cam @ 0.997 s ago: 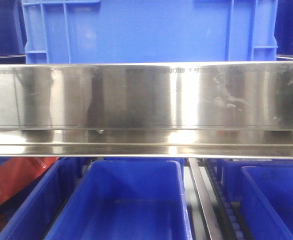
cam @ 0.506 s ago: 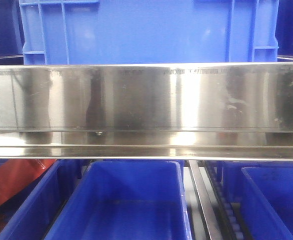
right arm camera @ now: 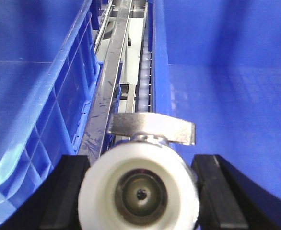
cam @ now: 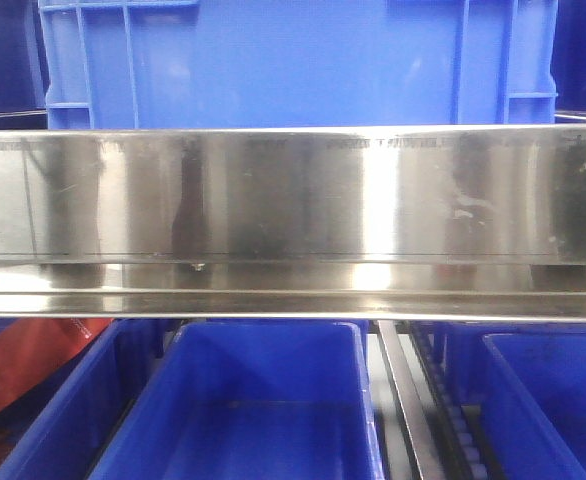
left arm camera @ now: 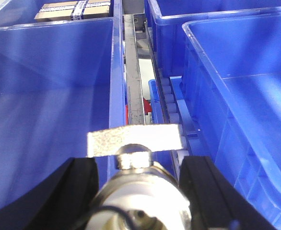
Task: Place valve from conveyor to right shelf box
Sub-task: 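Lower both held valves down into the blue bin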
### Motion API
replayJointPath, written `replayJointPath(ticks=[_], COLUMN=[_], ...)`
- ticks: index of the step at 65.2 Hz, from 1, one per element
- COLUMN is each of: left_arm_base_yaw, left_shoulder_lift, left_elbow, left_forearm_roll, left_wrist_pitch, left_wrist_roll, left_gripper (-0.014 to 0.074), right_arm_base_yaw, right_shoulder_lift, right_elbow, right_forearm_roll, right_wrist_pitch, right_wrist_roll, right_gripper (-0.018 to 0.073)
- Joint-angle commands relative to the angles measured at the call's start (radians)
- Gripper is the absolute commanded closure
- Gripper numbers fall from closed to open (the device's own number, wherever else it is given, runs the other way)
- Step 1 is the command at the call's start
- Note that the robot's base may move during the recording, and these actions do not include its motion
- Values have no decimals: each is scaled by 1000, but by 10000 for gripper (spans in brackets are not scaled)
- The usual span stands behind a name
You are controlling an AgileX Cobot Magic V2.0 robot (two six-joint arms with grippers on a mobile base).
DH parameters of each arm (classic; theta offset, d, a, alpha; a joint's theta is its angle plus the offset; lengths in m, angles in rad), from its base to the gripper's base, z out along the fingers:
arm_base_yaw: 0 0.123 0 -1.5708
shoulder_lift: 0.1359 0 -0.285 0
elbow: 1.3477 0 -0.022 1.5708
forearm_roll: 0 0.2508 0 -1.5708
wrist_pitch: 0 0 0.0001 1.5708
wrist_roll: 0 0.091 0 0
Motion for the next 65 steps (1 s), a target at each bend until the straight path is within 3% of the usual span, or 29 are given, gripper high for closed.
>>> replayJointPath(ticks=[1, 21, 31, 38, 54, 65], left_arm_base_yaw=[-5, -5, -23, -113, -376, -466], left_shoulder_lift=[-12, -12, 16, 80, 326, 496], left_elbow=[-11, -11, -45, -124, -365, -461], left_forearm_roll=[-6, -8, -71, -85, -62, -60], left_wrist_pitch=[-49, -67, -115, -117, -102, -98], left_wrist_roll=[-3, -3, -3, 26, 26, 26], left_gripper=[707, 707, 707, 707, 707, 707], right_arm_base_yaw=[-1, -1, -1, 19, 220, 342], right_shoulder_lift=[-14, -14, 5, 59, 277, 440], right_elbow=[-16, -18, -76, -170, -436, -557], right_forearm_roll=[-5, -2, 25, 108, 119, 119], right_wrist_pitch=[-74, -107, -122, -122, -117, -117], right_wrist_roll=[-3, -3, -37, -105, -112, -116], right_gripper=[712, 712, 712, 712, 712, 712])
